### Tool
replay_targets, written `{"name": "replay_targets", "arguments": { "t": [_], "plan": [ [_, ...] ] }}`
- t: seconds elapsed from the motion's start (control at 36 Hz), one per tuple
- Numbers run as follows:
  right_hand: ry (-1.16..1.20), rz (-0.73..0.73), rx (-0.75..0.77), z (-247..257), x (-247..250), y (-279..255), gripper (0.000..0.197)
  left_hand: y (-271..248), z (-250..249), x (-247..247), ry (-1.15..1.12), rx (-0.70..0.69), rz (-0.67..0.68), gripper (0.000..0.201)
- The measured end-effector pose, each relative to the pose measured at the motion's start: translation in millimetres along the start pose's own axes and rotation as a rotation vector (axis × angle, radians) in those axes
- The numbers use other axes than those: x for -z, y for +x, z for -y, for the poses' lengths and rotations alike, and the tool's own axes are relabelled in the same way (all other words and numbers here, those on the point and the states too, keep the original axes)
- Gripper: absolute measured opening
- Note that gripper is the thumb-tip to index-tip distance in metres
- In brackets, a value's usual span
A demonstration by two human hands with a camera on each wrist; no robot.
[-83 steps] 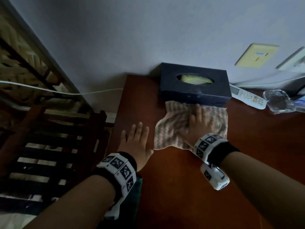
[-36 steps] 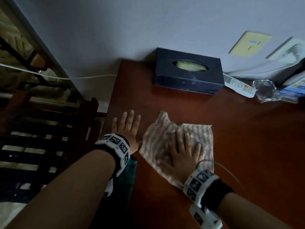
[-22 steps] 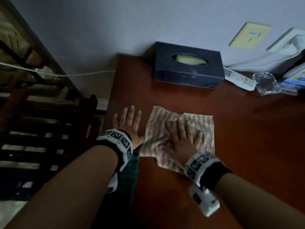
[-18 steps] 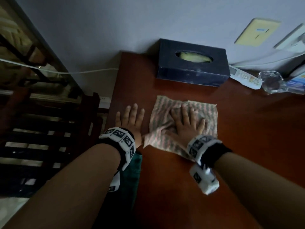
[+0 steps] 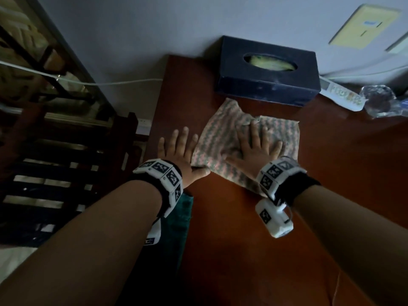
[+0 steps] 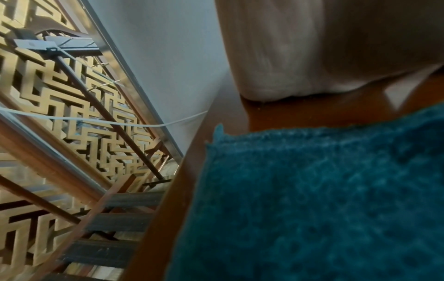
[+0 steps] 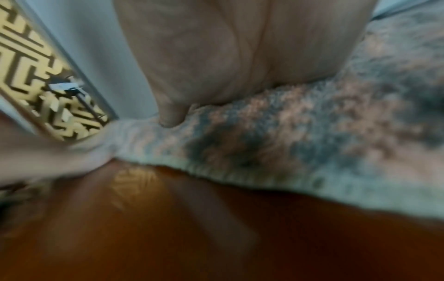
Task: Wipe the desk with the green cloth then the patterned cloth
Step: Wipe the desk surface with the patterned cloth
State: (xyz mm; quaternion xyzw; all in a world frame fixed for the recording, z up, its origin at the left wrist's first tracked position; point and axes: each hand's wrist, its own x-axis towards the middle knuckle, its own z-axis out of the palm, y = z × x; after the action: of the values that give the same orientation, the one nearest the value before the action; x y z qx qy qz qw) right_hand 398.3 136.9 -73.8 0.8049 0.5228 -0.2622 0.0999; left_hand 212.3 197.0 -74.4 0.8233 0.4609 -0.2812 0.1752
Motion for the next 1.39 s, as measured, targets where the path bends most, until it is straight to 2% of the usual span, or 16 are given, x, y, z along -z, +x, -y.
{"name": "replay_targets", "arguments": {
  "t": [0.17, 0.39, 0.5, 0.67, 0.89, 1.08, 1.22, 1.39],
  "plan": [
    [-0.011, 0.037, 0.015, 0.6, -38.3, -63.7, 0.088, -0.2, -2.7, -2.2, 0.030, 0.012, -0.055, 0.079],
    [-0.012, 0.139, 0.077, 2.2, -86.6, -141.9, 0.089, -1.4, 0.8, -4.4, -0.012, -0.027, -0.067, 0.092],
    [0.025, 0.163, 0.084, 6.1, -93.7, -160.6, 0.085, 0.7, 2.7, -5.9, -0.013, -0.036, -0.089, 0.095],
    [0.025, 0.161, 0.071, 5.1, -87.5, -142.7, 0.088, 0.1, 2.2, -8.8, -0.024, -0.040, -0.123, 0.093],
    [0.042, 0.028, -0.023, 12.2, -54.0, -80.6, 0.089, 0.9, -0.6, -6.5, 0.007, -0.007, -0.107, 0.092],
    [0.077, 0.030, -0.031, 11.3, -22.5, -37.1, 0.087, 0.5, -1.8, -7.3, 0.032, -0.005, -0.123, 0.084],
    [0.094, -0.011, -0.012, 10.0, -24.6, -34.1, 0.088, -1.6, -2.9, -8.3, 0.037, -0.004, -0.155, 0.084],
    [0.052, -0.056, 0.014, 13.7, -53.7, -72.9, 0.090, 0.7, -5.2, -7.5, 0.055, 0.024, -0.134, 0.081]
  ]
}}
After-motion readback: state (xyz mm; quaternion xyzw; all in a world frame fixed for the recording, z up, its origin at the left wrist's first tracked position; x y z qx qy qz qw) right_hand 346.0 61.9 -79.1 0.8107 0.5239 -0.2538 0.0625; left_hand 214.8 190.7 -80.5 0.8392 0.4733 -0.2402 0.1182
